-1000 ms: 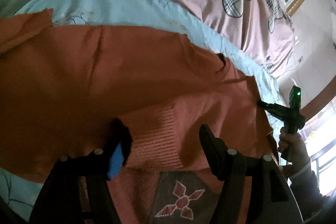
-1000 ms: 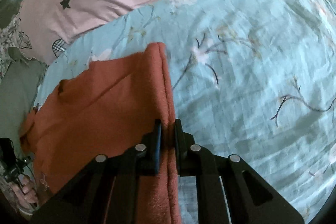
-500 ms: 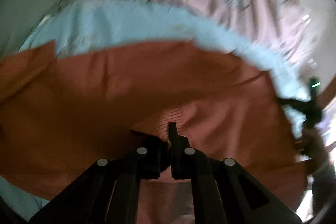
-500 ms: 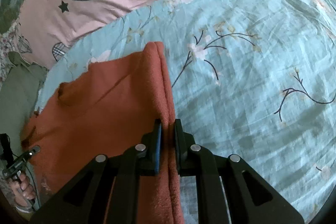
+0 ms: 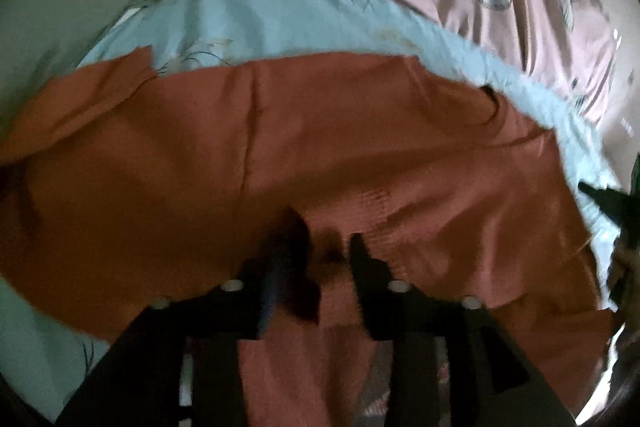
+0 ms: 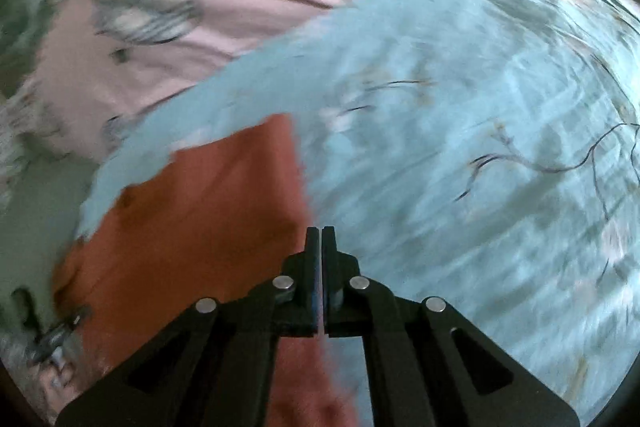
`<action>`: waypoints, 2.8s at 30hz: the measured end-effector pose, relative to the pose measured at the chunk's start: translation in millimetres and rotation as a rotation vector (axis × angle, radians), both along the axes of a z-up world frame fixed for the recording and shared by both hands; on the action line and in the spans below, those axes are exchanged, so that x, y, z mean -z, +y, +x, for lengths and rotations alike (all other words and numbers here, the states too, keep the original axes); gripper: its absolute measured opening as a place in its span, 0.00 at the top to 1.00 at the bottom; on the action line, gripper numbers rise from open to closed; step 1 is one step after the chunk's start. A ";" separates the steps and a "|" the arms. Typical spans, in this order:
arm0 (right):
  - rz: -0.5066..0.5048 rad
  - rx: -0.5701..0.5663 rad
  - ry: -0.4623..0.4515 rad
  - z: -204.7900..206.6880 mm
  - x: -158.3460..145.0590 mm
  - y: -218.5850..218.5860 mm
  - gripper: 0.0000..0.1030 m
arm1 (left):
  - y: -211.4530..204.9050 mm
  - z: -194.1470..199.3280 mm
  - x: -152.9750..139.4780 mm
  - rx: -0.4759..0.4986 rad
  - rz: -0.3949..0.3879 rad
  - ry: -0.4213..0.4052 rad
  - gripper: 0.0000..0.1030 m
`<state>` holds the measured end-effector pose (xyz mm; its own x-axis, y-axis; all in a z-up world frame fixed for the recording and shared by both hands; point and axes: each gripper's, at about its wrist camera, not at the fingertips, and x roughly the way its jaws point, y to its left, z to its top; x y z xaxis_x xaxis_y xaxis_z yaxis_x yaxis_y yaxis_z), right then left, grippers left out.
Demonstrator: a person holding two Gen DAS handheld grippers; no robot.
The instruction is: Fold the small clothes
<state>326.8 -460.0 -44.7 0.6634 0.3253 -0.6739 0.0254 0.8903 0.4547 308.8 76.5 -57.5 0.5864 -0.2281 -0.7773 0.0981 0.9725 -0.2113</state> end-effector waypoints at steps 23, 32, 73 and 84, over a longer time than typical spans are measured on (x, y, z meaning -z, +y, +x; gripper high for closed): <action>0.108 -0.323 0.053 -109.1 4.7 110.5 0.42 | 101.9 83.3 7.0 -0.303 0.606 -0.034 0.18; 0.102 -0.362 0.007 -126.2 -5.4 119.2 0.42 | 133.2 56.0 -31.0 -0.293 0.221 -0.094 0.97; 0.317 -0.224 0.091 -46.9 13.8 131.3 0.42 | -44.2 -104.3 0.1 -0.116 -0.047 -0.110 0.35; 0.371 -0.192 0.130 13.9 43.4 180.1 0.95 | 61.3 -91.2 21.5 -0.397 -0.061 -0.026 0.35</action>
<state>340.8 -279.8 -88.1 0.4850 0.6700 -0.5620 -0.0468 0.6616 0.7484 217.7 137.8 -79.0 0.6571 -0.0251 -0.7534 -0.2771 0.9214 -0.2723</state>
